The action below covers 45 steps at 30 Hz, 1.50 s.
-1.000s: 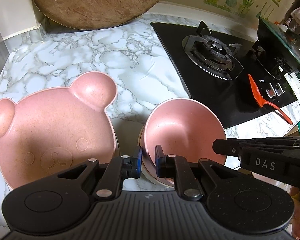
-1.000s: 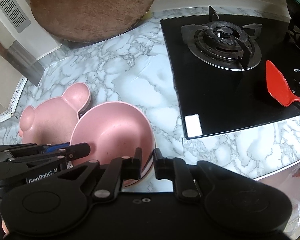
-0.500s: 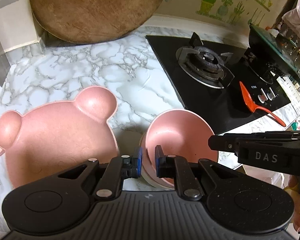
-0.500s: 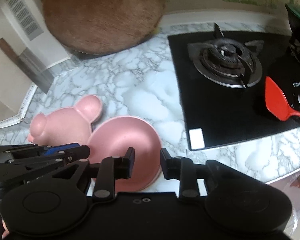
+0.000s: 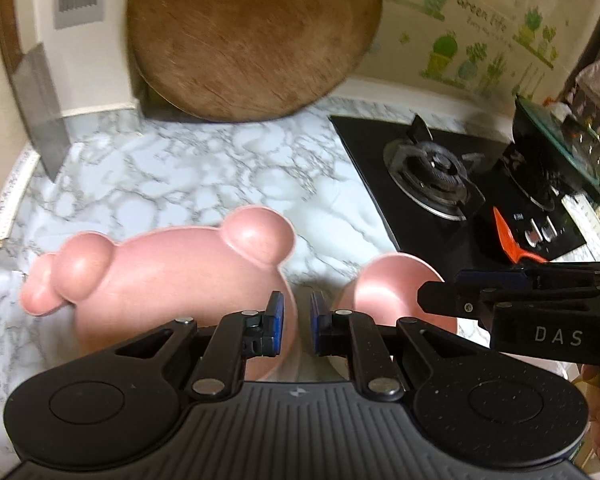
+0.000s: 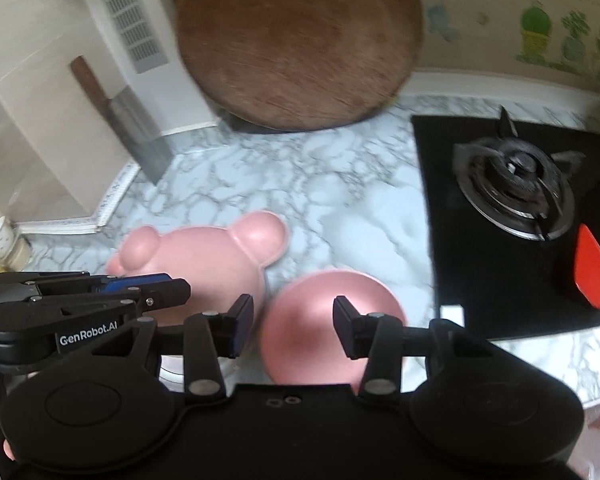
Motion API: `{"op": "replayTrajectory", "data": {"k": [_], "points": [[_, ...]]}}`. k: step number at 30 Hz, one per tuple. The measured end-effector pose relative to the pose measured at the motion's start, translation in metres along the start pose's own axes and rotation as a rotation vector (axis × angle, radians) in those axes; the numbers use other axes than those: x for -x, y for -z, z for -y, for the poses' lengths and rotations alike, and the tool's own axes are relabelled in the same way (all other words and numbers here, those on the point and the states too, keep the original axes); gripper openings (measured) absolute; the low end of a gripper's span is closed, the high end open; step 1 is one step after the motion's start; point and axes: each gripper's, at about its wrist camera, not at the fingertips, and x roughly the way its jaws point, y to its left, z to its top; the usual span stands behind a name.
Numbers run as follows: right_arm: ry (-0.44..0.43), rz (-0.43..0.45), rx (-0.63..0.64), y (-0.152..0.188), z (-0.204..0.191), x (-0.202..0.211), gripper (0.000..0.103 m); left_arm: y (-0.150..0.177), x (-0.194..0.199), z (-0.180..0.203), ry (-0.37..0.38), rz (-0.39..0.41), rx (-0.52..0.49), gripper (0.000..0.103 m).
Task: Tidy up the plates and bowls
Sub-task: 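Move both grippers to the pink heart-shaped dish on the counter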
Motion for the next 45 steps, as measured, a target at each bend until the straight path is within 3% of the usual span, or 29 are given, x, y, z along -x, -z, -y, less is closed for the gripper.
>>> {"op": "replayTrajectory", "data": {"k": [2, 3, 7, 10, 14, 20, 22, 34, 45], "points": [[-0.016, 0.011, 0.03, -0.005, -0.01, 0.0, 0.056, 0.0, 0.008, -0.009, -0.007, 0.015, 0.015, 0.014], [-0.025, 0.018, 0.043, -0.008, -0.015, 0.0, 0.061, 0.0, 0.011, -0.014, -0.01, 0.024, 0.024, 0.018], [-0.065, 0.035, 0.104, -0.02, -0.039, -0.001, 0.065, -0.001, 0.025, -0.033, -0.043, 0.064, 0.062, 0.04], [-0.096, 0.036, 0.149, -0.03, -0.057, -0.005, 0.075, 0.0, 0.034, -0.049, -0.07, 0.09, 0.098, 0.049], [-0.123, 0.042, 0.214, -0.04, -0.081, -0.013, 0.085, 0.002, 0.046, -0.071, -0.116, 0.131, 0.15, 0.056], [-0.17, 0.033, 0.287, -0.05, -0.114, -0.03, 0.098, 0.007, 0.063, -0.104, -0.203, 0.184, 0.218, 0.06], [-0.177, 0.034, 0.304, -0.052, -0.124, -0.035, 0.1, 0.01, 0.068, -0.114, -0.23, 0.194, 0.246, 0.071], [-0.224, -0.058, 0.424, -0.091, -0.183, -0.092, 0.102, 0.022, 0.074, -0.179, -0.335, 0.177, 0.417, 0.074], [-0.224, -0.204, 0.453, -0.109, -0.22, -0.175, 0.101, 0.036, 0.033, -0.238, -0.326, 0.095, 0.579, 0.074]]}}
